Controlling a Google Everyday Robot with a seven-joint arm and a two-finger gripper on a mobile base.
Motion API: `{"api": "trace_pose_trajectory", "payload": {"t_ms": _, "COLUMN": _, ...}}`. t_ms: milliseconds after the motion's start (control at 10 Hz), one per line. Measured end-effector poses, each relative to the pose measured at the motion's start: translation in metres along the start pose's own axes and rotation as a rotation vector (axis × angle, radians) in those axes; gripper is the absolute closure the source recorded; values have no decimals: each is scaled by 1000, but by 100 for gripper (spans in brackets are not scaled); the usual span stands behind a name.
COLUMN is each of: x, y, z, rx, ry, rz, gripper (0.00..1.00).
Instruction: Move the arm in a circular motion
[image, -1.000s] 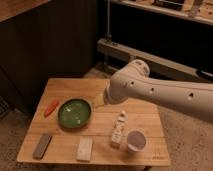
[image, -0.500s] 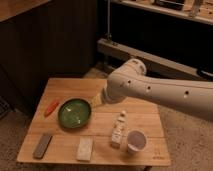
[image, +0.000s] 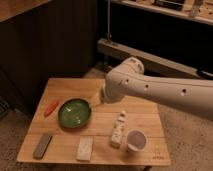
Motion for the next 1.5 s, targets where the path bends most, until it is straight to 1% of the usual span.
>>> {"api": "trace_pose_trajectory", "payload": {"t_ms": 100, "x": -9, "y": 4, "z": -4, "rx": -15, "ry": -2, "rz": -27, "gripper": 20}}
{"api": "trace_pose_trajectory", "payload": {"t_ms": 200, "x": -28, "y": 17, "z": -8, "rx": -42, "ry": -8, "rz": -61, "gripper": 20}}
{"api": "trace_pose_trajectory", "payload": {"t_ms": 300, "x": -42, "y": 27, "z": -8, "rx": -60, "ry": -11, "rz": -79, "gripper": 20}}
{"api": "trace_pose_trajectory", "payload": {"t_ms": 400, "x": -60, "y": 37, "z": -6, "rx": -86, "ry": -16, "rz": -96, "gripper": 20}}
{"api": "trace_pose_trajectory", "payload": {"t_ms": 500, "x": -82, "y": 47, "z": -2, "rx": -121, "ry": -21, "rz": -109, "gripper": 20}}
{"api": "trace_pose_trajectory", "payload": {"t_ms": 600, "x": -103, "y": 46, "z": 1, "rx": -153, "ry": -29, "rz": -116, "gripper": 20}}
{"api": "trace_pose_trajectory", "payload": {"t_ms": 700, "x": -117, "y": 42, "z": 5, "rx": -178, "ry": -40, "rz": -119, "gripper": 20}}
{"api": "trace_pose_trajectory", "payload": {"t_ms": 800, "x": -137, "y": 32, "z": 10, "rx": -189, "ry": -55, "rz": -113, "gripper": 20}}
{"api": "trace_pose_trajectory", "payload": {"t_ms": 1000, "x": -165, "y": 12, "z": 19, "rx": -186, "ry": -69, "rz": -95, "gripper": 20}}
{"api": "trace_pose_trajectory", "payload": {"t_ms": 1200, "x": -193, "y": -18, "z": 28, "rx": -165, "ry": -90, "rz": -57, "gripper": 20}}
{"api": "trace_pose_trajectory", "payload": {"t_ms": 1300, "x": -204, "y": -39, "z": 35, "rx": -149, "ry": -98, "rz": -21, "gripper": 20}}
{"api": "trace_pose_trajectory", "payload": {"t_ms": 1400, "x": -205, "y": -54, "z": 41, "rx": -140, "ry": -97, "rz": 13, "gripper": 20}}
{"api": "trace_pose_trajectory", "payload": {"t_ms": 1500, "x": -201, "y": -73, "z": 48, "rx": -131, "ry": -96, "rz": 58, "gripper": 20}}
